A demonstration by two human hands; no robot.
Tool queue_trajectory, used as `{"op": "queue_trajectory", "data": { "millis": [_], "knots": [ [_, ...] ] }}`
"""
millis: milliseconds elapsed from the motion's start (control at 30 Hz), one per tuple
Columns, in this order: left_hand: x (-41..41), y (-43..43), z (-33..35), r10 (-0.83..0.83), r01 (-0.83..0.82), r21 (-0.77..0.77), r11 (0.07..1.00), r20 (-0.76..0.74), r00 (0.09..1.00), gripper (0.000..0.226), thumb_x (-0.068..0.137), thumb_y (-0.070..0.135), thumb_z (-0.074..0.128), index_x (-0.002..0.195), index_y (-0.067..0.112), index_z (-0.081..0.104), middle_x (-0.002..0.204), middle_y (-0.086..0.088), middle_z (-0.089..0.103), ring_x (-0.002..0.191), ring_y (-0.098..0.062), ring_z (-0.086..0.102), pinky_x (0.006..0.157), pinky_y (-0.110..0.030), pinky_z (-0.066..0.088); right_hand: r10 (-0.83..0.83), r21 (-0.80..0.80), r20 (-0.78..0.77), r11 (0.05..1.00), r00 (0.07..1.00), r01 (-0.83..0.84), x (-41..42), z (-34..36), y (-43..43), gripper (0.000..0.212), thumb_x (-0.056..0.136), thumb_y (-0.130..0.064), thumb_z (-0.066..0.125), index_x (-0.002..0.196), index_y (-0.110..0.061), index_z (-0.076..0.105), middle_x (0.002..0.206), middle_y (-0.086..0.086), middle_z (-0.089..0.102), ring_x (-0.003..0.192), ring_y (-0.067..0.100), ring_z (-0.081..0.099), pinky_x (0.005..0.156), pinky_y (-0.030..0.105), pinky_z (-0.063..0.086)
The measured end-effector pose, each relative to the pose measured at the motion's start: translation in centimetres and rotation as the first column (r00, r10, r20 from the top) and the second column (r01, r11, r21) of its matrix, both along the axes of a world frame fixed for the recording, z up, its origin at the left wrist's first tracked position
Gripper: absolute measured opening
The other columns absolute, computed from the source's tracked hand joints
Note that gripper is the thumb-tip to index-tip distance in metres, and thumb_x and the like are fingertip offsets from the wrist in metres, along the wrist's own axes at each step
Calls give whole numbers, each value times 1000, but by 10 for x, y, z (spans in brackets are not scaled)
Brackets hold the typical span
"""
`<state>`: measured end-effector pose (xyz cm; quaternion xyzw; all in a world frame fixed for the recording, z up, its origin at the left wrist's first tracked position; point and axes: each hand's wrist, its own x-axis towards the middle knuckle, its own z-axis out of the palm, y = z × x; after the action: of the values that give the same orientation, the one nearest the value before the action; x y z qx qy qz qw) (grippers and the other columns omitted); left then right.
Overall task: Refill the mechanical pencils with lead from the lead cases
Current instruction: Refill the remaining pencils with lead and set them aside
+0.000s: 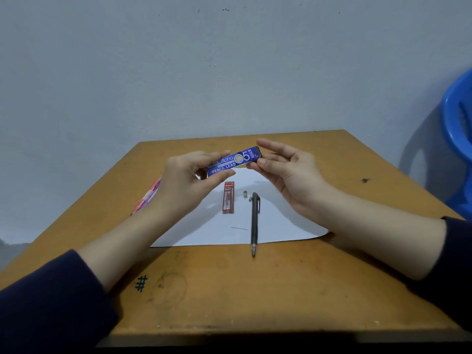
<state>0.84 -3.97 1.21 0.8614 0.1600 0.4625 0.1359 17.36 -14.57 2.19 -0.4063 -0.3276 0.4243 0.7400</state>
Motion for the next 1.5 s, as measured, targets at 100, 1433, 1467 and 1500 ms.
{"op": "queue_trajectory", "data": {
  "millis": [100, 1433, 1467, 1500],
  "knots": [
    [-1, 1, 1, -12, 12, -2, 1000, -20, 1000, 35, 80, 28, 70, 112, 14, 70, 75, -6, 68, 63, -16, 49, 55, -12, 36, -34, 39, 181, 999, 983, 27, 1, -2, 0, 32, 86, 14, 54, 102, -10, 66, 87, 8, 72, 81, 19, 71, 75, 18, 53],
    [-1, 4, -5, -130, 126, -176, 976, -13, 991, 32, 83, 31, 65, 115, 28, 62, 92, -2, 70, 81, -20, 64, 63, -43, 52, -190, 147, 744, 982, 641, 120, 18, 0, 5, 36, 87, 13, 53, 98, -19, 65, 86, 10, 70, 82, 30, 62, 75, 39, 53],
    [-1, 3, -4, -131, 126, -180, 976, -12, 991, 32, 83, 30, 65, 115, 27, 62, 92, 0, 70, 81, -18, 64, 64, -42, 52, -207, 161, 741, 978, 639, 130, 19, 0, 5, 37, 88, 14, 51, 96, -19, 66, 83, 2, 69, 78, 22, 63, 75, 35, 53],
    [-1, 2, -4, -135, 131, -191, 973, -7, 991, 32, 83, 29, 65, 115, 27, 62, 92, 3, 69, 81, -16, 64, 65, -41, 53, -213, 168, 734, 977, 645, 131, 19, 1, 5, 37, 88, 14, 49, 94, -18, 66, 81, -3, 68, 76, 15, 62, 74, 31, 54]
  ]
}}
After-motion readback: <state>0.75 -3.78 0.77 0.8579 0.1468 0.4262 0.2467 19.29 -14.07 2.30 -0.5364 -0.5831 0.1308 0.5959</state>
